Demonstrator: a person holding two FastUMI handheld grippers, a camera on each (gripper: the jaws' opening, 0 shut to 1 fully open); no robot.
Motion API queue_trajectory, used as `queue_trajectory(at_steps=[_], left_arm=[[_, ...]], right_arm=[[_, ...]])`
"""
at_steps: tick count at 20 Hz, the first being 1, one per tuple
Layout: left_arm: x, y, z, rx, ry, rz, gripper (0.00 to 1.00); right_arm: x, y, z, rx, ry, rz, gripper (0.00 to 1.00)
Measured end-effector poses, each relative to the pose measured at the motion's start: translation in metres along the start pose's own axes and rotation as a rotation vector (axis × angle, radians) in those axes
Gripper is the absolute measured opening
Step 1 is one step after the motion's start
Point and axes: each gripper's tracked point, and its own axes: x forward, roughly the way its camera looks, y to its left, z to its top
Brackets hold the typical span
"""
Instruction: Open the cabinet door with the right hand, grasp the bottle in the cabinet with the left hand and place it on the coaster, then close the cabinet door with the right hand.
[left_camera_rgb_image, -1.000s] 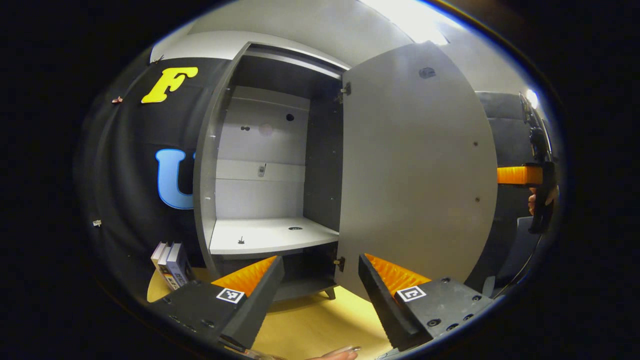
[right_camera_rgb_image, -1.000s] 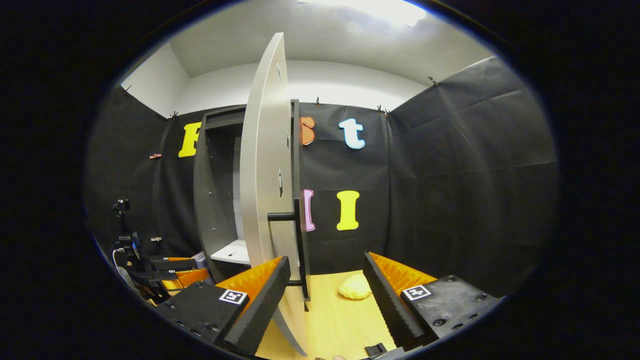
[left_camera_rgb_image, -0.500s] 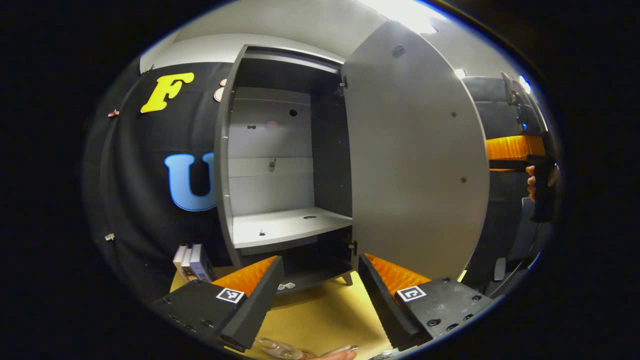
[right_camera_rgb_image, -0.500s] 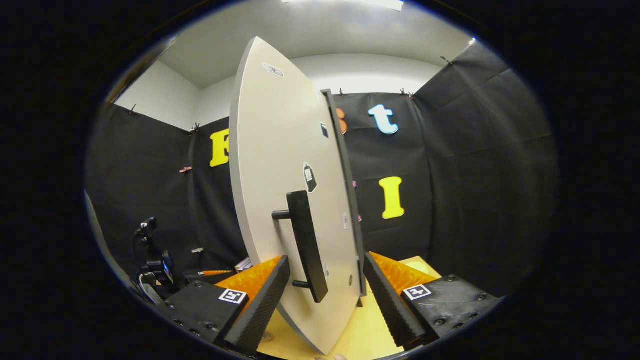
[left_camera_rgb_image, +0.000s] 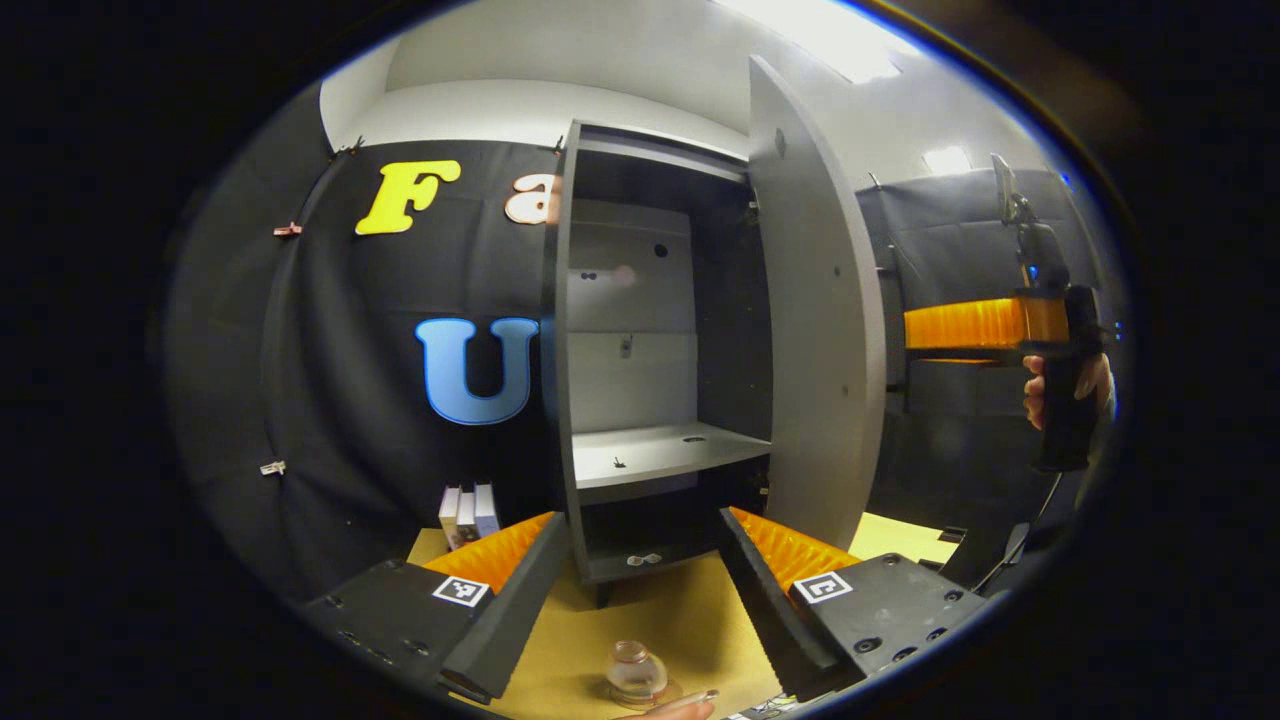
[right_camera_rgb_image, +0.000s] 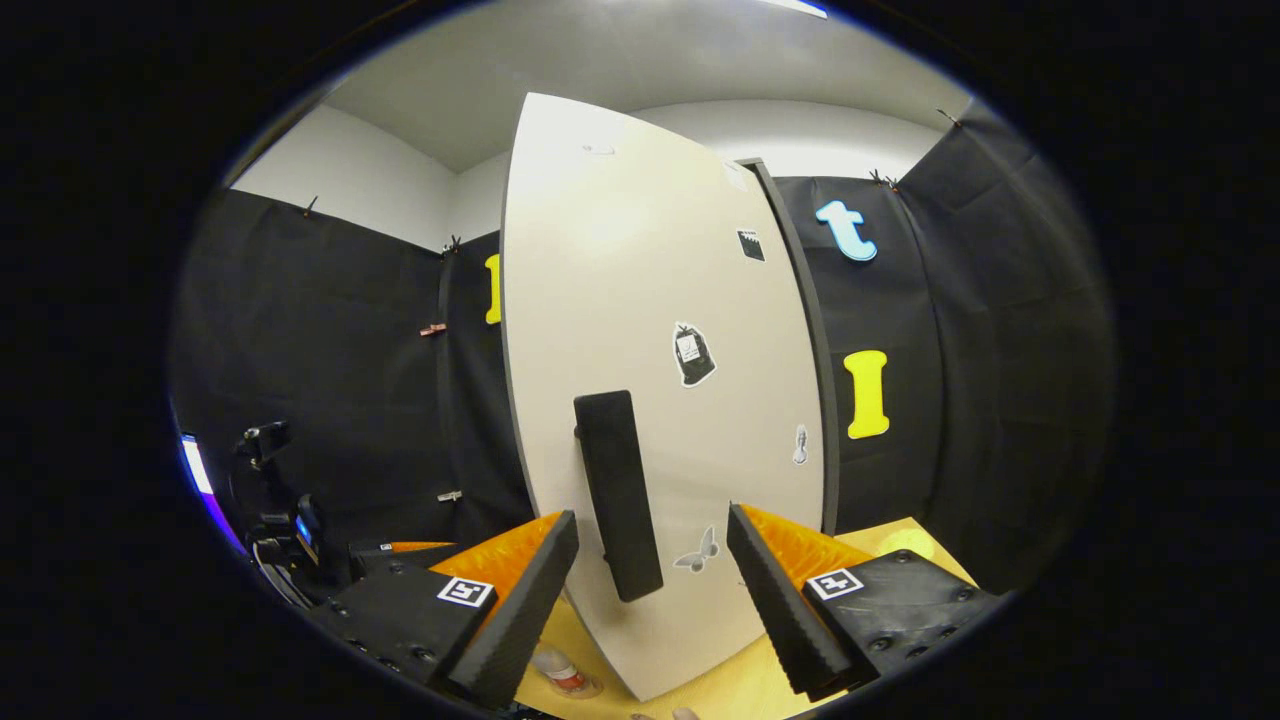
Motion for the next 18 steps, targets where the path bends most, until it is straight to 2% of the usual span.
queue_trajectory(at_steps=[3, 7, 9, 11, 14, 15, 18], left_arm=[[-0.005, -0.003, 0.001, -0.008, -0.005, -0.021, 0.95], [-0.007, -0.019, 0.005, -0.055, 0.006, -0.045, 0.95], [-0.005, -0.027, 0.010, -0.064, 0.000, -0.017, 0.96], [-0.003, -0.033, 0.015, -0.044, -0.001, 0.051, 0.95], [0.006, -0.056, 0.021, -0.051, -0.023, 0.142, 0.95], [0.010, -0.065, 0.022, -0.069, -0.019, 0.165, 0.94], [0.021, -0.087, 0.027, -0.077, -0.026, 0.228, 0.95]], right_arm=[[-0.007, -0.004, -0.003, 0.024, 0.013, -0.037, 0.97], [-0.020, -0.034, 0.006, -0.040, -0.016, -0.132, 0.98], [-0.021, -0.054, 0.005, -0.078, -0.017, -0.156, 0.97], [-0.018, -0.074, 0.004, -0.103, -0.014, -0.166, 0.97], [-0.015, -0.100, -0.003, -0.139, 0.015, -0.132, 1.00], [-0.011, -0.110, -0.005, -0.141, 0.017, -0.114, 0.98], [-0.003, -0.124, -0.005, -0.109, 0.025, -0.043, 0.98]])
